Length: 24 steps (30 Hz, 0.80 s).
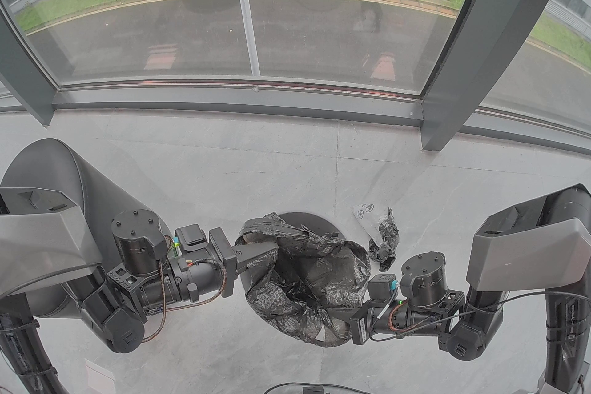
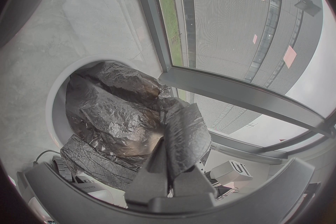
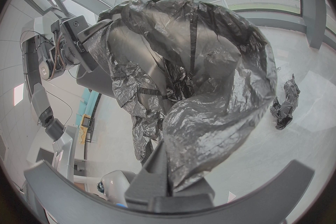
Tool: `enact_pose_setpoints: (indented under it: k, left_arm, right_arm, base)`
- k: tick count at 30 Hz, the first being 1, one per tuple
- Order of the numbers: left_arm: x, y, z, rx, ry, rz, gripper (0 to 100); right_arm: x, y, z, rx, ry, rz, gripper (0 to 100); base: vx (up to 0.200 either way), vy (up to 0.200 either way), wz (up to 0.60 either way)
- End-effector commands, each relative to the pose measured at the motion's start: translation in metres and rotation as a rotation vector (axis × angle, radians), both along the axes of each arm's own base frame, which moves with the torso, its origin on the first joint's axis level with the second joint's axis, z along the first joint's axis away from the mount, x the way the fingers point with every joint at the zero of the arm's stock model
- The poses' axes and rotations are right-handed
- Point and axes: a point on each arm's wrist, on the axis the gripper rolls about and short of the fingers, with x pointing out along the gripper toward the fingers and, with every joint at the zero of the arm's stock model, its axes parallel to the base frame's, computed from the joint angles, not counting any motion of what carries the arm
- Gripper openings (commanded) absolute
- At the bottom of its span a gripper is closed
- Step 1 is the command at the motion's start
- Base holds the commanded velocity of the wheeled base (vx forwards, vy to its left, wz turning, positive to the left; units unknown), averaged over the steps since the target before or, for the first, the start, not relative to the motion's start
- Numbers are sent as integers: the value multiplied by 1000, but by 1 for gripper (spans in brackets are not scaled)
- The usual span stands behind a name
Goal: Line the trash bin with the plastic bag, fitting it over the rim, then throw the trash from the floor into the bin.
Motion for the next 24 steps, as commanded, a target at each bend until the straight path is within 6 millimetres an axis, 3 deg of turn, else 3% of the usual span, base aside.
enact_pose_setpoints:
  k: [1, 13, 24]
  left_arm:
    - [1, 0, -4, 2, 7, 2, 0]
    - [6, 0, -21, 8, 18, 9, 0]
    - [7, 0, -21, 8, 18, 11, 0]
  right_arm:
    - [1, 0, -2, -2, -4, -7, 0]
    - [7, -5, 0, -9, -44, -83, 0]
    - [7, -7, 0, -13, -46, -90, 0]
  base:
    - [0, 0, 0]
    - [0, 0, 0]
    - [0, 0, 0]
